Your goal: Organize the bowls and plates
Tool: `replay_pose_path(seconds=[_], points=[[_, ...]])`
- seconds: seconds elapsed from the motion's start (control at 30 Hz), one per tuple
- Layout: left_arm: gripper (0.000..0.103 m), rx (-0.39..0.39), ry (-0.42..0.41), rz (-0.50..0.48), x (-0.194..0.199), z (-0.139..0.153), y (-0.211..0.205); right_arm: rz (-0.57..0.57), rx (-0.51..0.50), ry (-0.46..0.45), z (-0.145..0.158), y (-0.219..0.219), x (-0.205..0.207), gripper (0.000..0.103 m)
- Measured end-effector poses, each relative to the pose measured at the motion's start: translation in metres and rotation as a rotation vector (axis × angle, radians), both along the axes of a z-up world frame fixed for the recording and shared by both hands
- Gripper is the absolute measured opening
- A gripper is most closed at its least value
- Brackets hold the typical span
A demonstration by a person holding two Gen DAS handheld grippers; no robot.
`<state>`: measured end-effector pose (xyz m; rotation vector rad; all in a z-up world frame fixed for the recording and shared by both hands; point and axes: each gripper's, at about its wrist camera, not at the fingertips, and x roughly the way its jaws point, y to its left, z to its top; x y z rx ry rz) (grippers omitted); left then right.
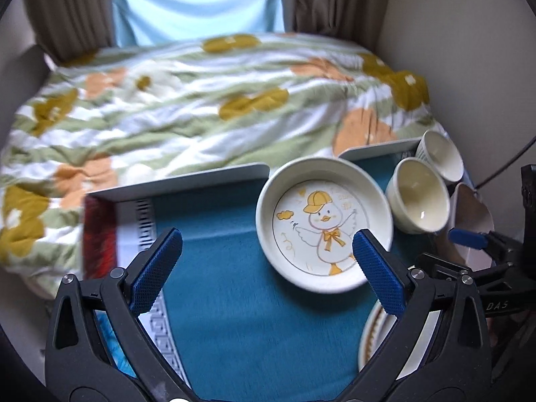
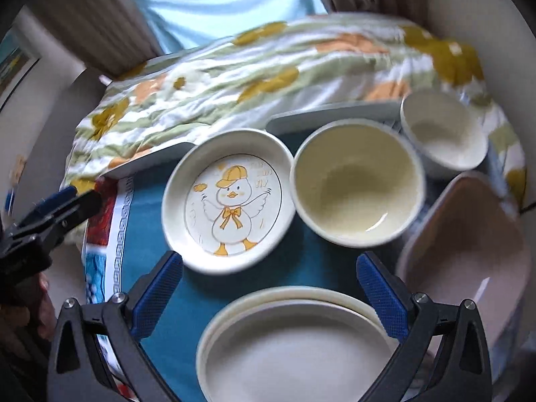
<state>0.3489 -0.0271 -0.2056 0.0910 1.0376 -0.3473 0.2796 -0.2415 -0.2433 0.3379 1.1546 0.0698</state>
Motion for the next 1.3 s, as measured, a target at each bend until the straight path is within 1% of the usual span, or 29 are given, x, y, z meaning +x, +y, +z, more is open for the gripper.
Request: replay_pose_path(seconds=[0.03, 0.07, 0.1, 0.17, 0.27, 0.4, 0.43, 0.47, 0.5, 0.53, 0.57, 0.6, 0.63, 0.67, 0.7, 0.77, 0.8, 0.83, 0.87, 1.07, 1.13, 1.2, 1.3], points=[[0.1, -0.004, 0.02, -0.017, 0.009, -0.009, -0.001, -0.022, 0.011, 0.012, -0.007, 0.0, 0.005, 0.1], [0.095, -0.006, 0.039, -0.038, 0.018, -0.019, -0.003, -0.043, 0.019, 0.021, -0.014, 0.001, 0.009, 0.095], [0.092, -0.006, 0.063, -0.061, 0.027, -0.03, -0.006, -0.055, 0.014, 0.012, -0.017, 0.003, 0.011, 0.092], [0.077, 0.001, 0.097, -0.088, 0.038, -0.046, -0.01, -0.049, 0.009, 0.017, -0.023, 0.01, 0.018, 0.077], [0.066, -0.017, 0.16, -0.117, 0.054, -0.068, -0.012, -0.072, 0.008, 0.034, -0.034, 0.014, 0.024, 0.069], [0.057, -0.023, 0.196, -0.139, 0.067, -0.087, -0.015, -0.114, 0.013, 0.05, -0.047, 0.012, 0.029, 0.062], [0.052, -0.027, 0.204, -0.141, 0.069, -0.09, -0.016, -0.122, 0.015, 0.053, -0.049, 0.011, 0.03, 0.058], [0.049, -0.03, 0.215, -0.145, 0.071, -0.094, -0.017, -0.132, 0.02, 0.057, -0.052, 0.009, 0.031, 0.056], [0.048, -0.031, 0.223, -0.149, 0.072, -0.097, -0.018, -0.14, 0.019, 0.061, -0.055, 0.008, 0.033, 0.054], [0.047, -0.033, 0.226, -0.155, 0.073, -0.099, -0.02, -0.152, 0.017, 0.064, -0.058, 0.006, 0.034, 0.05], [0.045, -0.033, 0.227, -0.163, 0.073, -0.101, -0.021, -0.163, 0.02, 0.065, -0.06, 0.005, 0.034, 0.046], [0.042, -0.032, 0.229, -0.17, 0.073, -0.103, -0.022, -0.171, 0.024, 0.067, -0.062, 0.003, 0.034, 0.043], [0.032, -0.03, 0.231, -0.18, 0.073, -0.105, -0.024, -0.174, 0.026, 0.068, -0.063, 0.003, 0.035, 0.038], [0.027, -0.019, 0.231, -0.183, 0.072, -0.106, -0.025, -0.177, 0.025, 0.067, -0.064, 0.002, 0.035, 0.033], [0.026, -0.012, 0.23, -0.183, 0.072, -0.107, -0.025, -0.176, 0.021, 0.062, -0.064, 0.002, 0.035, 0.032], [0.019, -0.008, 0.23, -0.171, 0.073, -0.11, -0.023, -0.17, 0.023, 0.057, -0.064, 0.002, 0.037, 0.021], [0.019, -0.007, 0.23, -0.167, 0.073, -0.11, -0.022, -0.167, 0.02, 0.06, -0.065, 0.003, 0.037, 0.02], [0.018, -0.014, 0.232, -0.165, 0.074, -0.11, -0.021, -0.166, 0.015, 0.058, -0.065, 0.003, 0.038, 0.016], [0.017, -0.017, 0.233, -0.164, 0.074, -0.111, -0.021, -0.156, 0.022, 0.053, -0.065, 0.004, 0.039, 0.015], [0.017, 0.001, 0.222, -0.154, 0.074, -0.109, -0.022, -0.14, 0.013, 0.05, -0.063, 0.009, 0.041, 0.015], [0.017, -0.001, 0.212, -0.141, 0.073, -0.106, -0.02, -0.125, 0.005, 0.033, -0.06, 0.012, 0.04, 0.015], [0.017, 0.007, 0.196, -0.132, 0.071, -0.101, -0.018, -0.093, -0.027, 0.015, -0.054, 0.02, 0.04, 0.015], [0.017, 0.007, 0.176, -0.123, 0.068, -0.093, -0.014, -0.084, -0.023, 0.004, -0.05, 0.021, 0.038, 0.015]])
